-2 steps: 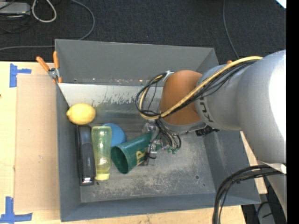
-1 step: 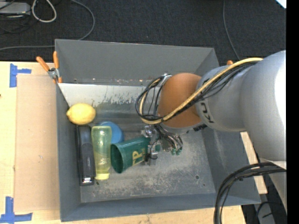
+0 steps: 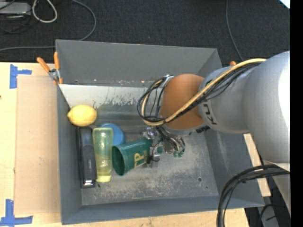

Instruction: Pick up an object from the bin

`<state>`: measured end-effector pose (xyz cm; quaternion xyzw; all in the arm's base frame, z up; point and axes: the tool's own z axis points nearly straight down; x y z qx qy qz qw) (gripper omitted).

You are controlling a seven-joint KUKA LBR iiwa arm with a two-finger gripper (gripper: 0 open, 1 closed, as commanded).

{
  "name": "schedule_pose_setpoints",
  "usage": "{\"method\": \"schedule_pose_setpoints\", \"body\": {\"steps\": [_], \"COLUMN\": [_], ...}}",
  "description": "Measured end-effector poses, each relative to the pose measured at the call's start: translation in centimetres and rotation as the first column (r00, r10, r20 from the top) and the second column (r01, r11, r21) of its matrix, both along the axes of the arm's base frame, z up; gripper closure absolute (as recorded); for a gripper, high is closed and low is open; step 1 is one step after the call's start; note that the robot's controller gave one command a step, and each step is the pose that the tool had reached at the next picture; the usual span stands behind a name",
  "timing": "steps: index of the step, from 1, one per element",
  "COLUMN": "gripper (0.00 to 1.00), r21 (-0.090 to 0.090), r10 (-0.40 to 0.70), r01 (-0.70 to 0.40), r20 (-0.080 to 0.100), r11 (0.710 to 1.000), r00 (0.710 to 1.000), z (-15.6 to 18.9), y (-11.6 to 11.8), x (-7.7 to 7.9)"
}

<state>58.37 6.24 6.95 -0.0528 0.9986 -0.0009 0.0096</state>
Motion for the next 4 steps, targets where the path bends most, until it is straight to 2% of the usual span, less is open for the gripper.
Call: {"method": "schedule_pose_setpoints", "body": {"steps": [1,2,3,4], "gripper": [1.00,1.00,1.00,1.00], "r21": [-0.001,-0.002,0.000,0.000], "r10": [-0.007,0.089,0.070,0.068], "r01": [0.007,-0.089,-0.070,-0.068], "r20": [-0.012,-0.003,-0.007,0.001], "r11": [1.000,0.996,0.998,0.998], "r00": [1.000,0.996,0.997,0.998], "z": [2.2,4.1,12.4,15.4], "y": [-0.3,0.1,0.0,0.0], "x": [-0.4,0.2,-1.3,-0.9]}}
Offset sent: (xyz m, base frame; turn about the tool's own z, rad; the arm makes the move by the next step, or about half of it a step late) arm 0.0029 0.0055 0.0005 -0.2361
